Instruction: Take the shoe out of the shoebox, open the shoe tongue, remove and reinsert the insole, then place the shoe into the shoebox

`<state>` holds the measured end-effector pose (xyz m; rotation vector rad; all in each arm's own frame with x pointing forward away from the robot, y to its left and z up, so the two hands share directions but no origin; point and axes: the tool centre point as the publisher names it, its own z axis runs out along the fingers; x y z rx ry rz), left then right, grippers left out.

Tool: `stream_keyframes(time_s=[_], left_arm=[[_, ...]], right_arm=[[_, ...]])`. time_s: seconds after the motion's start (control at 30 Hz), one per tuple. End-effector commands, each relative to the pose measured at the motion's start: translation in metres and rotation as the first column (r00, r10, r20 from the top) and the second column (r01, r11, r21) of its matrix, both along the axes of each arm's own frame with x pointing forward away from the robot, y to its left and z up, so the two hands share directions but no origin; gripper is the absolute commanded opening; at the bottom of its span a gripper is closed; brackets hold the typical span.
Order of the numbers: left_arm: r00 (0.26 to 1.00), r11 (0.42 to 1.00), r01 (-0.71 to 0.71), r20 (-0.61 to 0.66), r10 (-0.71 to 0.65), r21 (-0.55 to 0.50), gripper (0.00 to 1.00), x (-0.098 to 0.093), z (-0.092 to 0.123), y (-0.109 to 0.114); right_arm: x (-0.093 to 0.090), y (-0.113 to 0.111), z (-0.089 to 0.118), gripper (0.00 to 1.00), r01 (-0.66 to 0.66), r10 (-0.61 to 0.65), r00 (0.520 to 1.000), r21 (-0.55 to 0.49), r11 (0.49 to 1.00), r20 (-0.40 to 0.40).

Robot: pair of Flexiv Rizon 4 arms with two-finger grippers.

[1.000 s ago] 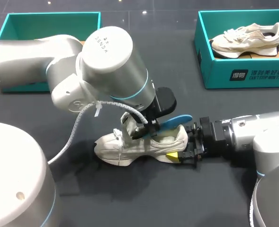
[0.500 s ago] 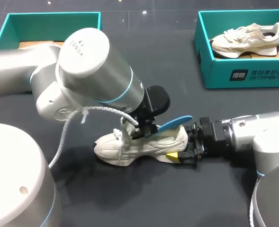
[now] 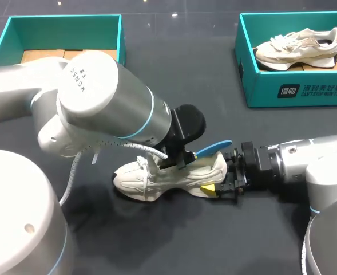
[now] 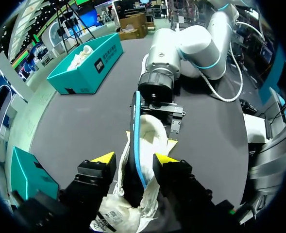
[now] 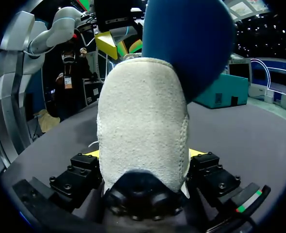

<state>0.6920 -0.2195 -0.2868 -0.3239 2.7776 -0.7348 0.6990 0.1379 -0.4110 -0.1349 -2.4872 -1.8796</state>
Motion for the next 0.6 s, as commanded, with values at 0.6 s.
stream_keyframes(time_s=[0.6], left_arm=[[0.999, 0.991, 0.049, 0.006, -0.048, -0.127, 0.64, 0.004, -0.032, -0.025]], right_arm=[[-0.002, 0.001, -0.001, 0.0, 0.0, 0.0, 1.0, -0.005, 1.0, -0.001]])
